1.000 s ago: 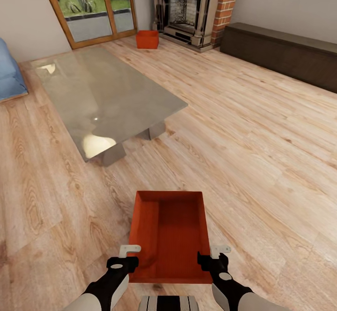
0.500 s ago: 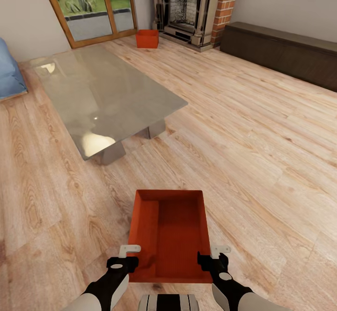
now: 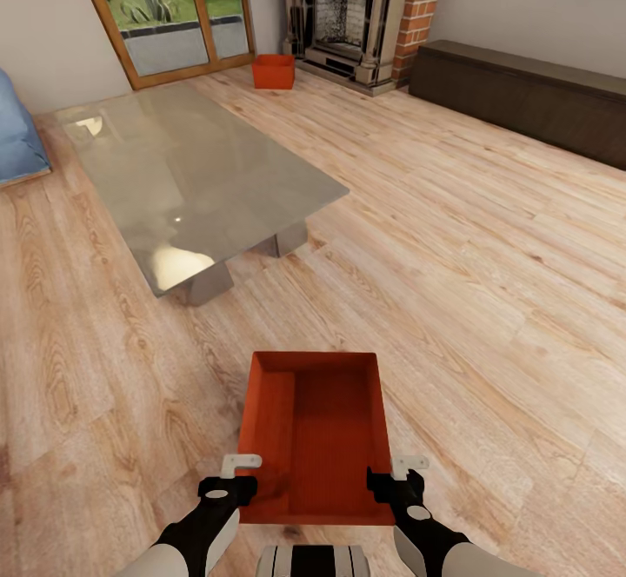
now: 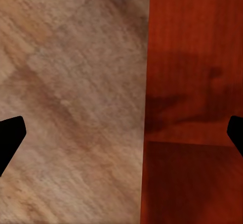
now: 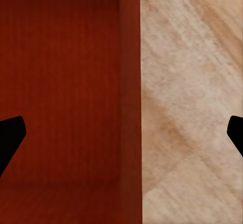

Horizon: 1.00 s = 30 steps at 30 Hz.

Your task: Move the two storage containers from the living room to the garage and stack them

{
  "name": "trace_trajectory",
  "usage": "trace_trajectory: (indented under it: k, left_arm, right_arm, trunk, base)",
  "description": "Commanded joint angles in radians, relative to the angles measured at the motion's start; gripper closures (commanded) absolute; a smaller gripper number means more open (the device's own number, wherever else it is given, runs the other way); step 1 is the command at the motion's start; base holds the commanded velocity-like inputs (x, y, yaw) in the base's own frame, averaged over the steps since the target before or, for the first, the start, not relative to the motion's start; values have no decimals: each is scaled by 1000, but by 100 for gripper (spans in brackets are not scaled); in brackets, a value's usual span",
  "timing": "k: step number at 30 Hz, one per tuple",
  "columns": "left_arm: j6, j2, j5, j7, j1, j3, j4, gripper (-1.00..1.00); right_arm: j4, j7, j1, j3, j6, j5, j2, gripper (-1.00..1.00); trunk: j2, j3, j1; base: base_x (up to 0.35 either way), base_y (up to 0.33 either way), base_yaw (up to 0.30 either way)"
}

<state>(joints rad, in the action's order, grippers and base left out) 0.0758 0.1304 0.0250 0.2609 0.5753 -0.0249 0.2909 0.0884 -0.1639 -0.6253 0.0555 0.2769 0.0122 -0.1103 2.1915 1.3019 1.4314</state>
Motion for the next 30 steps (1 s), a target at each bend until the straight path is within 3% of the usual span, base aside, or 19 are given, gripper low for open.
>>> trace_trajectory:
  k: [1, 5, 30]
  left_arm:
    - [7, 0, 3, 4, 0, -3, 2, -100]
    - [7, 0, 3, 4, 0, -3, 2, -100]
    - [7, 1, 2, 7, 0, -3, -1, -100]
  right_arm:
    - [-1, -6, -1, 6, 2, 1, 0, -100]
    - [-1, -5, -1, 6, 2, 2, 0, -100]
    - [-1, -6, -1, 6, 2, 4, -1, -100]
  trunk:
    - [7, 4, 4]
    - [35, 16, 19]
    - [35, 16, 19]
  base:
    - [0, 0, 0]
    - [0, 0, 0]
    - [0, 0, 0]
